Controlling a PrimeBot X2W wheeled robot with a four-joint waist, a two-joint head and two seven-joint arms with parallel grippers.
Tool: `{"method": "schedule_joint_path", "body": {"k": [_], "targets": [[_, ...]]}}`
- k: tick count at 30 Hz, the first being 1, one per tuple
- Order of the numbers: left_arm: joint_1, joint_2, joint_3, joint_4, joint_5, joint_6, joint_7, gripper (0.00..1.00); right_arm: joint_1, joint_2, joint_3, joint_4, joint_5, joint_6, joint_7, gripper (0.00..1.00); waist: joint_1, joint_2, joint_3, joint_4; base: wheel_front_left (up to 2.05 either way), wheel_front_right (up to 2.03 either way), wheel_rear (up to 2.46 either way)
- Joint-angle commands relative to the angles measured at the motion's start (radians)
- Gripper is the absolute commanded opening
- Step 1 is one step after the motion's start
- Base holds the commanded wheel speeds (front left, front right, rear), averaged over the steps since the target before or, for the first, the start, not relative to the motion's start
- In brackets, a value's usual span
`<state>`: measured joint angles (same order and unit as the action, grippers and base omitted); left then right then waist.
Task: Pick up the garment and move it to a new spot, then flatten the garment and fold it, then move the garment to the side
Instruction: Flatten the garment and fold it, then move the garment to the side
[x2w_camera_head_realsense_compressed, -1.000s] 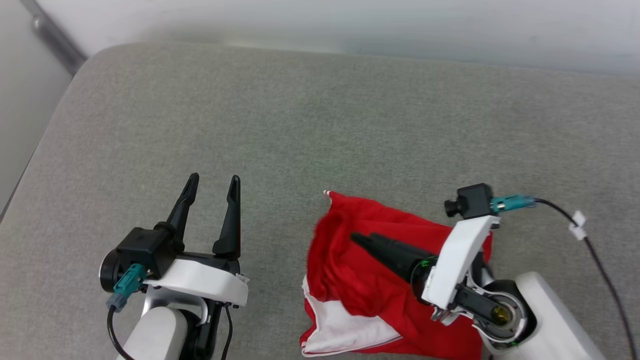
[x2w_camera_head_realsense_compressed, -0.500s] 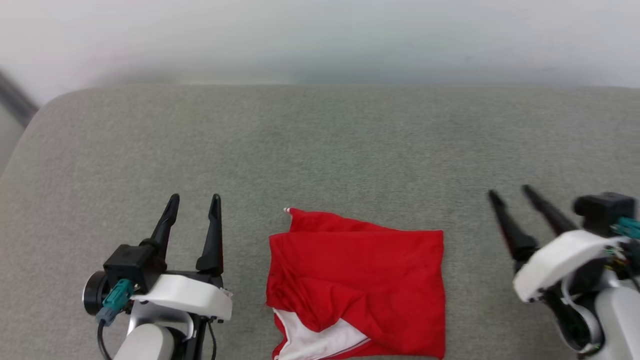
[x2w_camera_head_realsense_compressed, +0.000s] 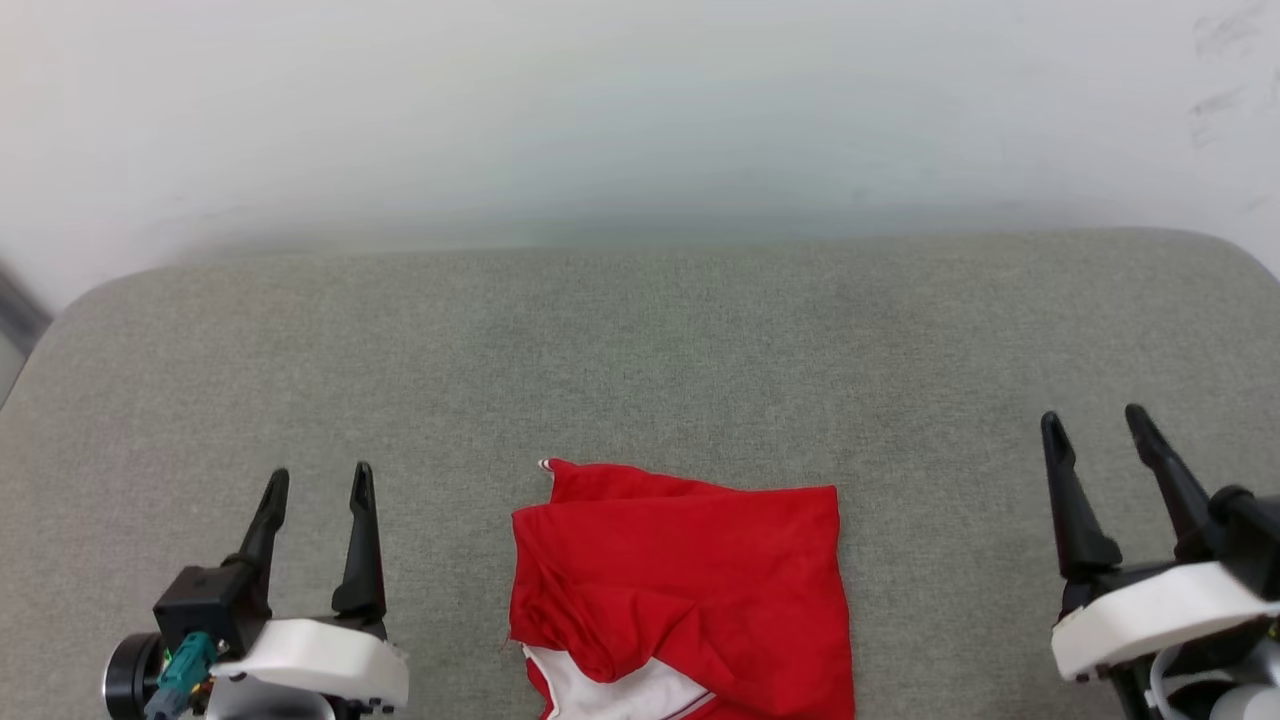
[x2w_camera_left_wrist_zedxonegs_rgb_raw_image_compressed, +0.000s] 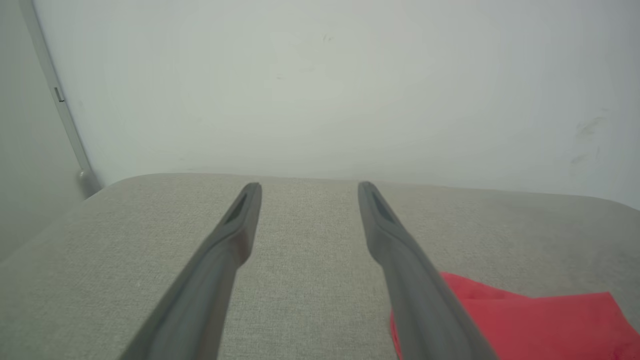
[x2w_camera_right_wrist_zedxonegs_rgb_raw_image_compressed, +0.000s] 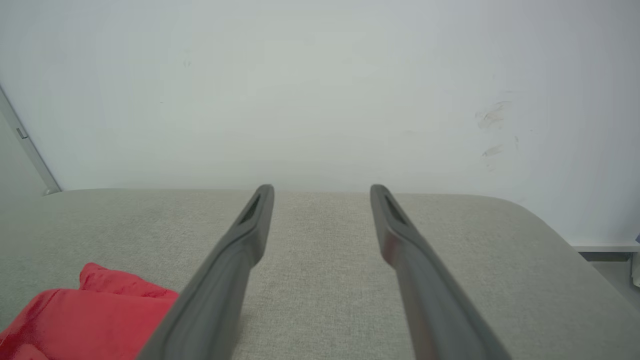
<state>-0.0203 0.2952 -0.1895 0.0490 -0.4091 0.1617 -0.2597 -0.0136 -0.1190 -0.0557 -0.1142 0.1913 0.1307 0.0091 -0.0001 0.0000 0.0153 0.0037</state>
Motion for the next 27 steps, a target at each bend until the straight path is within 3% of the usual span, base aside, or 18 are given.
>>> {"method": "schedule_joint_path", "body": {"k": [1, 21, 27], "targets": [[0.014, -0.001, 0.002, -0.004, 0.000, 0.003, -0.004, 1.00, 0.016, 0.007, 0.002, -0.009, -0.006, 0.000, 0.001, 1.00, 0.0001, 0.0000, -0.010, 0.001, 0.00, 0.00, 0.00], [0.028, -0.017, 0.019, -0.004, 0.047, -0.016, -0.007, 1.00, 0.078, 0.052, 0.009, -0.087, -0.023, 0.000, 0.050, 1.00, 0.0001, 0.0000, -0.001, 0.020, 0.00, 0.00, 0.00], [-0.009, -0.036, 0.033, -0.035, 0.069, -0.026, -0.006, 1.00, 0.056, 0.010, -0.051, -0.025, 0.084, 0.000, 0.109, 1.00, 0.0001, 0.0000, 0.053, 0.041, 0.00, 0.00, 0.00]]}}
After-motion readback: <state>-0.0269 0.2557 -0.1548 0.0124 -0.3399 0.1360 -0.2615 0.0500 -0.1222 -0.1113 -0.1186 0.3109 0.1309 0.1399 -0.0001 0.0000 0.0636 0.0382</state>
